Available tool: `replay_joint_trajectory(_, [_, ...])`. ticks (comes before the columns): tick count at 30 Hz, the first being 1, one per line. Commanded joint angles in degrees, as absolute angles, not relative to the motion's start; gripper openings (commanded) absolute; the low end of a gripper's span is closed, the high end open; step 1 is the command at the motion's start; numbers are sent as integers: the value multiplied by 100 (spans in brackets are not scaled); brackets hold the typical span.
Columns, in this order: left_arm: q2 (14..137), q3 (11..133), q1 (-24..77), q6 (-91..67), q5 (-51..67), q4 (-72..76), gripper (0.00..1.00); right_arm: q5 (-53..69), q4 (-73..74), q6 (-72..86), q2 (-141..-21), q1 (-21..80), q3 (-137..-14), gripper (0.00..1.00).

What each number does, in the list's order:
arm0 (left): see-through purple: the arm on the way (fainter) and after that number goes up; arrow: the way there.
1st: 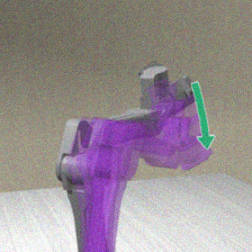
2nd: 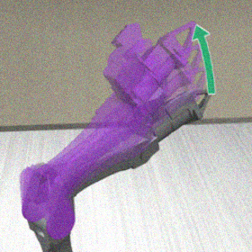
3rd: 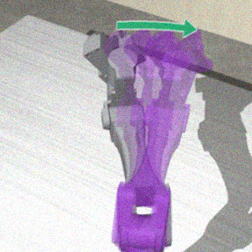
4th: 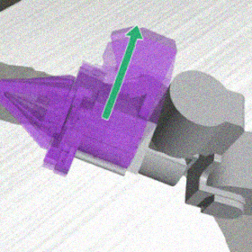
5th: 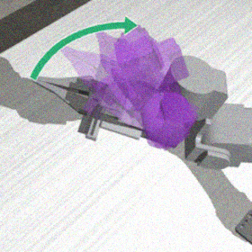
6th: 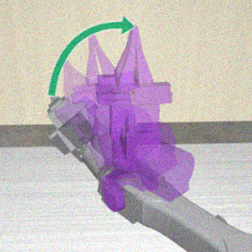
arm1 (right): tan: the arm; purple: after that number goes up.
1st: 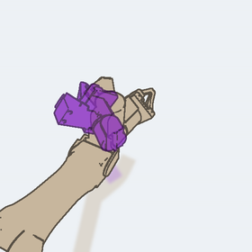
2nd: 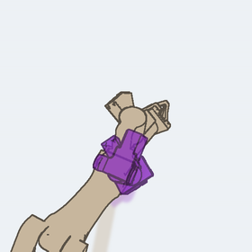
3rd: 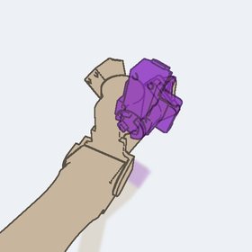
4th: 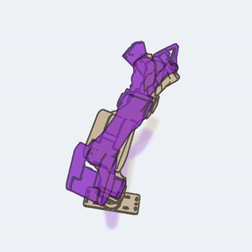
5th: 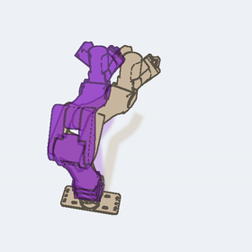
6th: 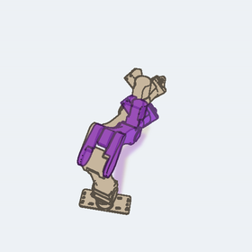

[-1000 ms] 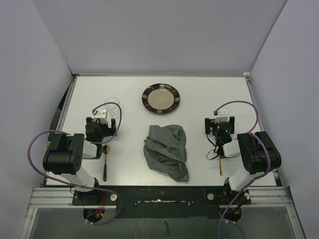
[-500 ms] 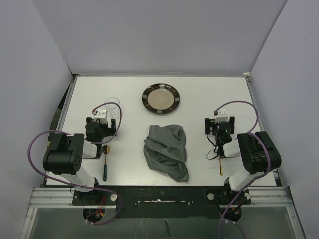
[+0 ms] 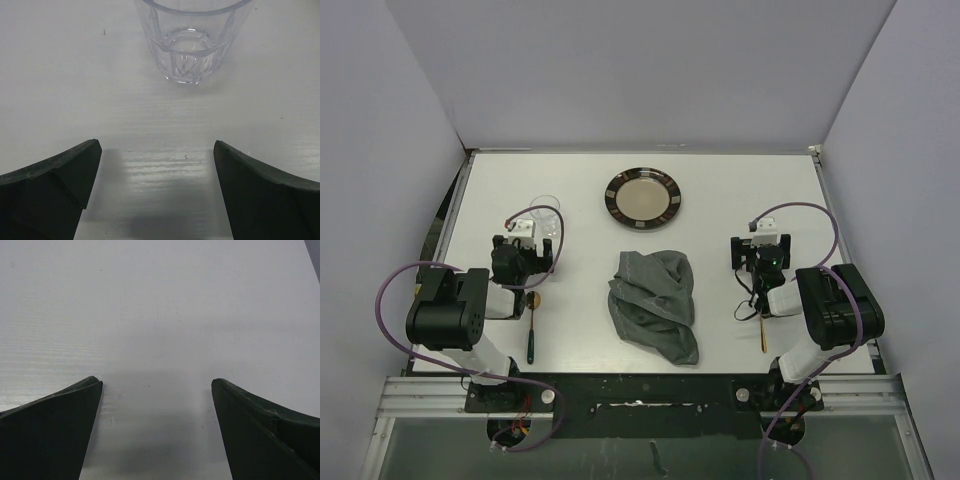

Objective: Set the dinner table for one person
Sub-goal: Flatten out the napkin at the center of the board.

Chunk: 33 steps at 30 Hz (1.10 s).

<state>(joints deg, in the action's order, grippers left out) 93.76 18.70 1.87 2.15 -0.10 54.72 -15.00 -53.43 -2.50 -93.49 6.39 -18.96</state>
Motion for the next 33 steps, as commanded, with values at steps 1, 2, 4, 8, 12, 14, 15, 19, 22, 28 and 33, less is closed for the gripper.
replay_joint_trajectory(1, [9185,1938,171,220,51,5704,98,-1589,-5643,-188,-9335,615,-2057,98])
replay_joint_trajectory(2, [9184,1942,170,220,45,5706,98,-1585,-5643,-188,-9335,615,-2059,98])
replay_joint_trajectory(4, [9189,1942,171,220,45,5711,98,-1587,-5647,-187,-9334,614,-2061,98])
replay_joint_trajectory(8, [9185,1940,170,220,45,5706,98,-1576,-5653,-190,-9343,613,-2064,98])
replay_joint_trajectory(12, [9185,1942,176,220,42,5707,98,-1581,-5676,-207,-9352,613,-2052,98])
replay_joint_trajectory(14, [9183,1936,169,220,49,5704,98,-1581,-5663,-219,-9360,611,-2067,98])
replay_joint_trajectory(15, [9184,1942,171,222,50,5704,98,-1577,-5661,-209,-9354,612,-2059,98])
replay_joint_trajectory(19, [9183,1942,175,218,47,5704,98,-1582,-5682,-245,-9298,615,-2035,98])
replay_joint_trajectory(22, [9184,1942,176,220,48,5706,98,-1435,-5366,-283,-9092,619,-2125,98])
replay_joint_trajectory(28, [9185,1943,175,221,48,5704,98,-1521,-2258,-918,-8607,1060,-3999,98])
replay_joint_trajectory(33, [9186,1942,175,220,50,5704,98,-587,499,-1624,-8768,1088,-6053,92])
